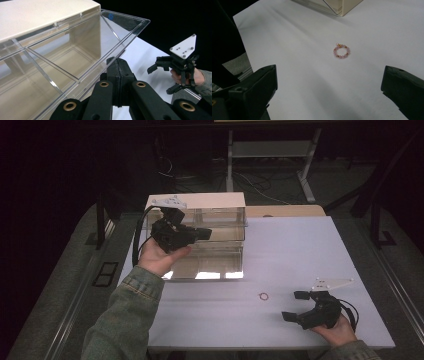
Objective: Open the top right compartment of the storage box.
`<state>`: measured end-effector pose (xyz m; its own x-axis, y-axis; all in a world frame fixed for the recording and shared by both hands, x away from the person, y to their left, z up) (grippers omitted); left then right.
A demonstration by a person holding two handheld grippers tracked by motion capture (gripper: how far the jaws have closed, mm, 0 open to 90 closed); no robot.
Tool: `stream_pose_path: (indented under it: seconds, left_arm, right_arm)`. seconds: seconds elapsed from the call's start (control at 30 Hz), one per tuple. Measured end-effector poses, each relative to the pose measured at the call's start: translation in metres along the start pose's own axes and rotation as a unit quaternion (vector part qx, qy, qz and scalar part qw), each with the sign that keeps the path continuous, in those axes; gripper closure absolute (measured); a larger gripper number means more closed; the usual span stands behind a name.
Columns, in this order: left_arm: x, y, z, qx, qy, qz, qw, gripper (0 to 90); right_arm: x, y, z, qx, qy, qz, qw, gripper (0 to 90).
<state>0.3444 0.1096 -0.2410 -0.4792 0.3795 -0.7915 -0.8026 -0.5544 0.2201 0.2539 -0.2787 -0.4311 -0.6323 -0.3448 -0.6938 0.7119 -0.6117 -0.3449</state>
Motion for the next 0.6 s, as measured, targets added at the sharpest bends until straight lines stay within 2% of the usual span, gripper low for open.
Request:
stream_pose_path:
  seconds: [0.3,0.6]
  left_arm:
    - [-0.007,-0.001,0.003,0.002,-0.011,-0.006,0.9999,89.2]
    - [-0.012,-0.001,0.005,0.001,-0.011,-0.005,0.9999,89.1]
  right_arm:
    - [0.0,0.0,0.0,-0.001,0.001,0.001,1.0,0.4]
    - [0.0,0.0,0.0,0.0,0.0,0.0,1.0,0.4]
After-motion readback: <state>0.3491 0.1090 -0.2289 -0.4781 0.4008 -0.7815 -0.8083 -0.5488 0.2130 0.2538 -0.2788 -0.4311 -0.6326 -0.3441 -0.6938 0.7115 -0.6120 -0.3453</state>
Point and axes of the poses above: each handheld gripper's, and its own axes: z roughly backward along the jaws, x roughly out of its underside, y roughly to its right, the point moved 1 cm from there along -z, roughly forward along the jaws, and after that the axes turned 4 degrees about -y, right-handed, at the moved point
